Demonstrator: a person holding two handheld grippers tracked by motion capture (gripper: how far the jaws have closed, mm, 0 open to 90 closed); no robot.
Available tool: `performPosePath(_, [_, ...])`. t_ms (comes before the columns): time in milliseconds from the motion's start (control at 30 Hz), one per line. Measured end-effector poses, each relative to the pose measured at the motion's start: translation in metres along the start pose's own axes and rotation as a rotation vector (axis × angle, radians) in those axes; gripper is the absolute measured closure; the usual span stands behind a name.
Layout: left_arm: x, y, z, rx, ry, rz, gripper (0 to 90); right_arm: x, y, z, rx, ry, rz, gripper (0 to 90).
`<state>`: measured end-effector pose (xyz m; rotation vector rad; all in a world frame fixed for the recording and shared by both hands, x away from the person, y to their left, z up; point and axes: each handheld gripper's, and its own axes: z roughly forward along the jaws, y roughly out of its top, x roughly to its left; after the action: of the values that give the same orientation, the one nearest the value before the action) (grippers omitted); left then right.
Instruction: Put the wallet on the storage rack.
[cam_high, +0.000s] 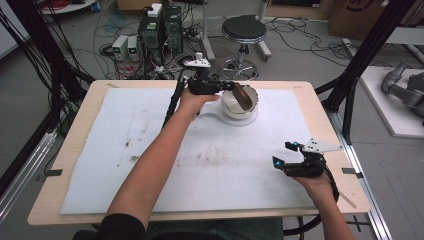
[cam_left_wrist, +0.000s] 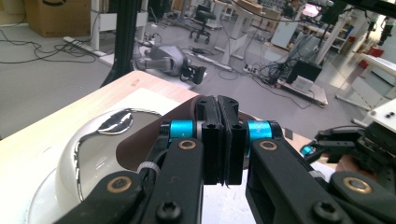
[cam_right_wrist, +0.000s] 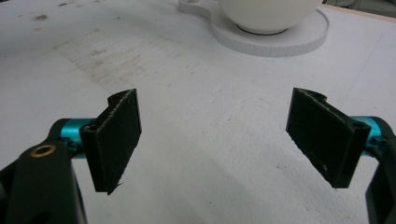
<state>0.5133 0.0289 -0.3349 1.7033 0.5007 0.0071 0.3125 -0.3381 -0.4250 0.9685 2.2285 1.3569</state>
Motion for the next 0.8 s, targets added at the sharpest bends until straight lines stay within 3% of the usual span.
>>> performPosePath(400, [0.012, -0.011, 0.008, 0.041, 0.042, -0.022, 88.3, -0.001, -0.002, 0.001, 0.012, 0.005, 0.005, 18.2])
performPosePath(633, [0.011, -0.015, 0.013, 0.100, 0.090, 0.012, 88.2, 0.000, -0.003, 0.002, 0.018, 0.006, 0.001, 18.2])
performPosePath(800, [0.011, -0.017, 0.017, 0.107, 0.107, 0.013, 88.0, 0.000, -0.003, 0.001, 0.019, 0.007, 0.001, 18.2])
